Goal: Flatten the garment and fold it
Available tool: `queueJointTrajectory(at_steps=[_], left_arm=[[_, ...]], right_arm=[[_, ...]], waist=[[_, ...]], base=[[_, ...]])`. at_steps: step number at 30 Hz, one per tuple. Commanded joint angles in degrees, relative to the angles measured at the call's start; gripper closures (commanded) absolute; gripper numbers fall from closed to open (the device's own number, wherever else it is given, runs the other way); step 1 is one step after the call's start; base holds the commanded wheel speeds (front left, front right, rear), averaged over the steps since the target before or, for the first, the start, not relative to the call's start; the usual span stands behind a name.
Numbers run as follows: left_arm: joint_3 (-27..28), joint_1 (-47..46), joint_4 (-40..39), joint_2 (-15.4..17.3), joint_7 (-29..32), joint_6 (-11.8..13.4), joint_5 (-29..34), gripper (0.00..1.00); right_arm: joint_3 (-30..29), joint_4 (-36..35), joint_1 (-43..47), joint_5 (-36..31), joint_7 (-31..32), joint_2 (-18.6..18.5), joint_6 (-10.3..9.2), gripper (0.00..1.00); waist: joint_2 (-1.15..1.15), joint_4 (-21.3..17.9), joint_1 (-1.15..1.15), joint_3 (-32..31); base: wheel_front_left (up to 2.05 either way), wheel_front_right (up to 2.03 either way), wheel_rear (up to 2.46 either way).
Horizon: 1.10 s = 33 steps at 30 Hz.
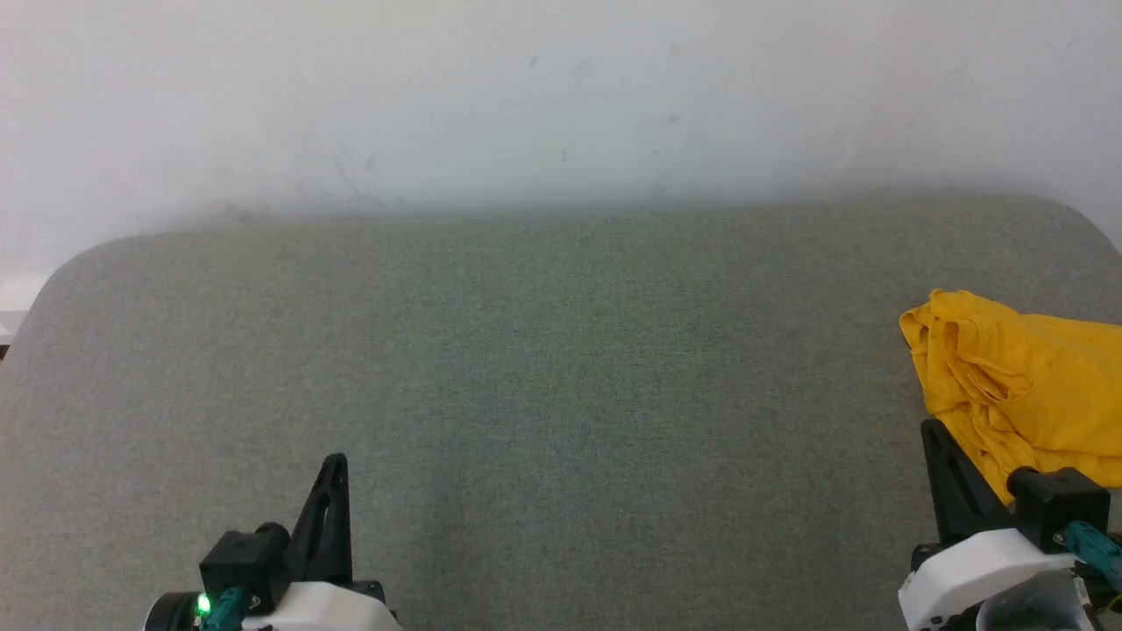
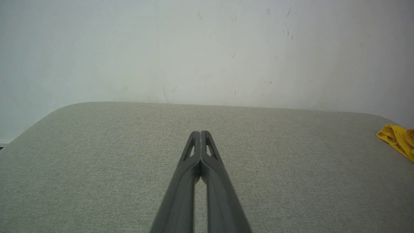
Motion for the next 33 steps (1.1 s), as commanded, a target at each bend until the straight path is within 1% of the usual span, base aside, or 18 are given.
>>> queueJointTrajectory(at_steps=[1, 33], left_arm=[[0.7, -1.3, 0.2, -0.5, 0.3, -0.6, 1.3, 1.00], [4.5, -3.8, 0.9, -3.8, 4.0, -4.1, 7.4, 1.00]], right_arm=[[0.2, -0.3, -1.1, -0.6, 0.1, 0.1, -0.05, 1.00], [2.6, -0.4, -2.6, -1.7, 1.0, 0.2, -0.08, 1.00]], waist=[[0.01, 0.0, 0.00, 0.0], [0.01, -0.5, 0.00, 0.4]], base=[[0.00, 0.00, 0.00], [0.00, 0.00, 0.00]])
